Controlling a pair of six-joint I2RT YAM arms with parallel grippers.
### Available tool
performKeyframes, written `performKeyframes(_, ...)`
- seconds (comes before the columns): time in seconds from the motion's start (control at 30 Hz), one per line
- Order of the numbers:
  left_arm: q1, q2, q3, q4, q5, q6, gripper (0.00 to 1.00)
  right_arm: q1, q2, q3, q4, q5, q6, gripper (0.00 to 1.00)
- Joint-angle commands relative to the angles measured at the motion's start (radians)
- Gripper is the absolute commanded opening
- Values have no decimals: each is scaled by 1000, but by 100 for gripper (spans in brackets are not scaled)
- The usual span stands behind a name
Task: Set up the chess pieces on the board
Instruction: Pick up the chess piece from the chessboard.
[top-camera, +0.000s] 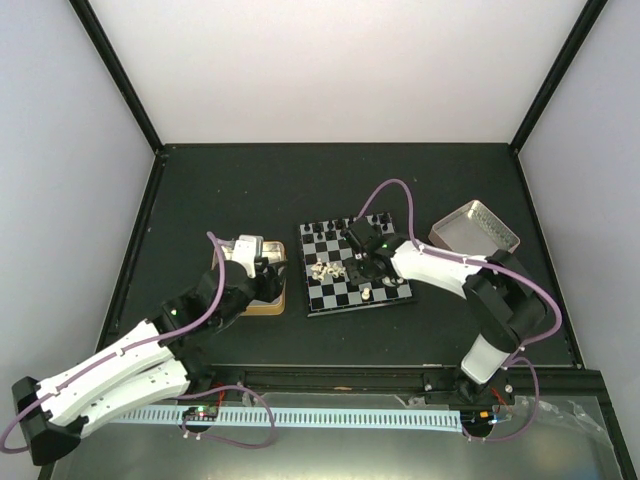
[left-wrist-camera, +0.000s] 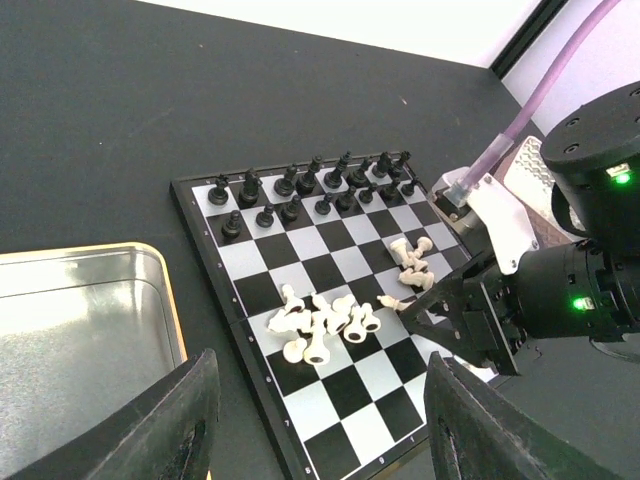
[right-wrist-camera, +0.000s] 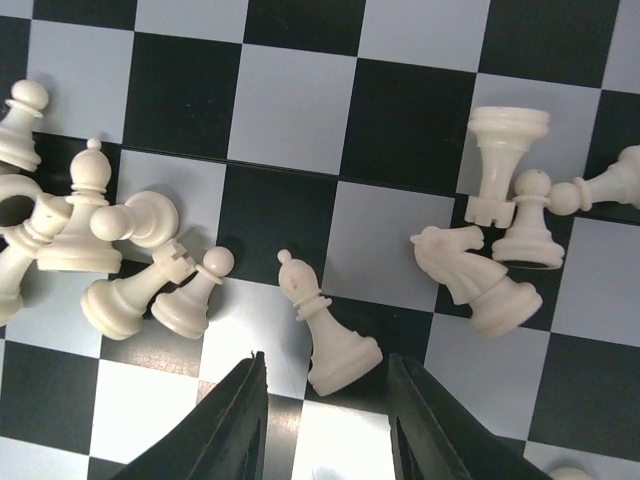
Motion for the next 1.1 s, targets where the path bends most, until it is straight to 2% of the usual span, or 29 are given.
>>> performKeyframes(0.0, 7, 11, -1, 5, -14, 6, 57, -5, 34, 30, -10, -3, -33, 35)
performKeyframes(0.23, 12, 23, -1, 12, -6, 7, 58, -5, 75, 48, -19, 10, -56, 34)
performKeyframes(0.43, 17, 25, -1, 16, 5, 6, 58, -6, 87, 43, 0, 15, -83, 24)
performKeyframes(0.6, 25, 31, -2, 28, 40, -11, 58, -5, 72, 29, 48, 0, -115, 20)
performKeyframes(0.83, 49, 55, -6, 86, 209, -108, 64, -6, -102, -84, 202, -42, -160, 20)
performKeyframes(1.07, 108, 84, 0, 199, 451, -182, 70, -4, -335, -233, 428, -269, -190, 20)
